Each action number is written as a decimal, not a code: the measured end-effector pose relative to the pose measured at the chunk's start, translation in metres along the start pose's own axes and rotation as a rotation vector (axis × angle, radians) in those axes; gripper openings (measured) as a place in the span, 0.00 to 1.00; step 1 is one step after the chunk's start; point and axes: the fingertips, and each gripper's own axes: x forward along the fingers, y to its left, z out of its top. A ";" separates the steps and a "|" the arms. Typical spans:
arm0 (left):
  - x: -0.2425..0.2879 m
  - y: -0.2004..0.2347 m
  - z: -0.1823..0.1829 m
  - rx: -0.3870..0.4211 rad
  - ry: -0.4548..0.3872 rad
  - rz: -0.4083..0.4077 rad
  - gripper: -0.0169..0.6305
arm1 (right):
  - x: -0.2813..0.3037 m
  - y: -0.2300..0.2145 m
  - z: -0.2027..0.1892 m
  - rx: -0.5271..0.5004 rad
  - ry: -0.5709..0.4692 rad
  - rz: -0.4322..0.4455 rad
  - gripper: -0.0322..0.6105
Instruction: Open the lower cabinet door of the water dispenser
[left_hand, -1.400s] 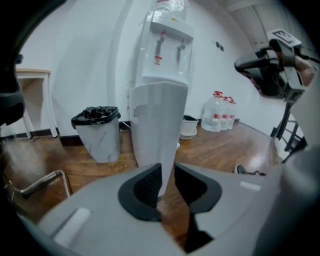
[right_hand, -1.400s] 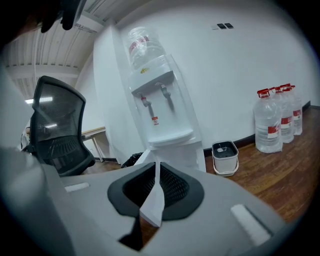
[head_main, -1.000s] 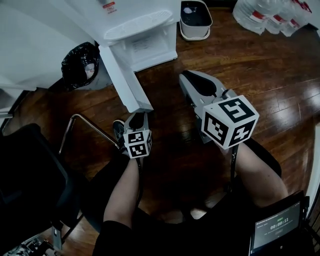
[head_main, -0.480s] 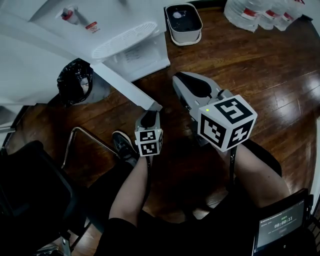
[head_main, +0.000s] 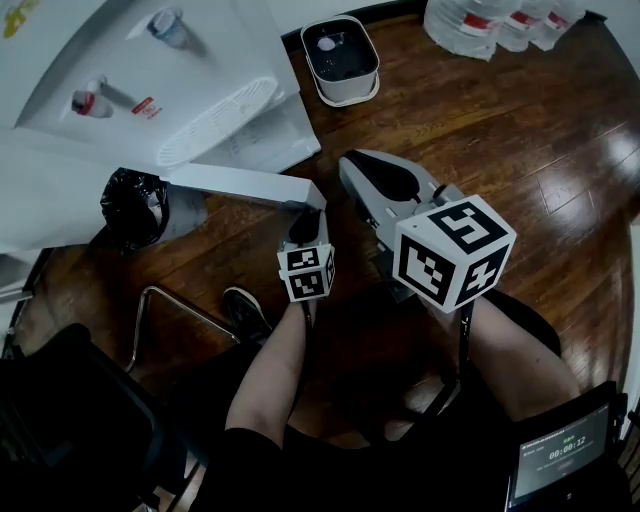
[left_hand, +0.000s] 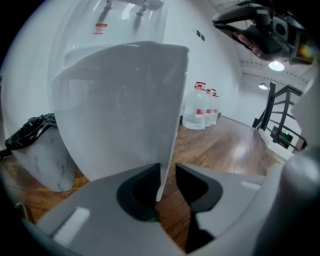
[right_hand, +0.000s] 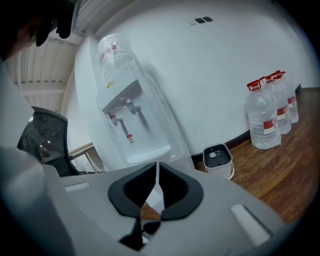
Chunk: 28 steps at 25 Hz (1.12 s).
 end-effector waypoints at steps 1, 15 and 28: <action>0.007 -0.001 0.004 0.000 0.000 -0.006 0.21 | 0.003 -0.003 0.004 0.005 -0.004 -0.001 0.09; 0.095 0.015 0.028 -0.036 0.071 -0.006 0.20 | 0.049 -0.069 0.032 0.044 0.039 -0.028 0.09; 0.127 0.016 0.043 -0.060 0.061 -0.005 0.21 | 0.074 -0.078 0.038 0.063 0.061 -0.018 0.09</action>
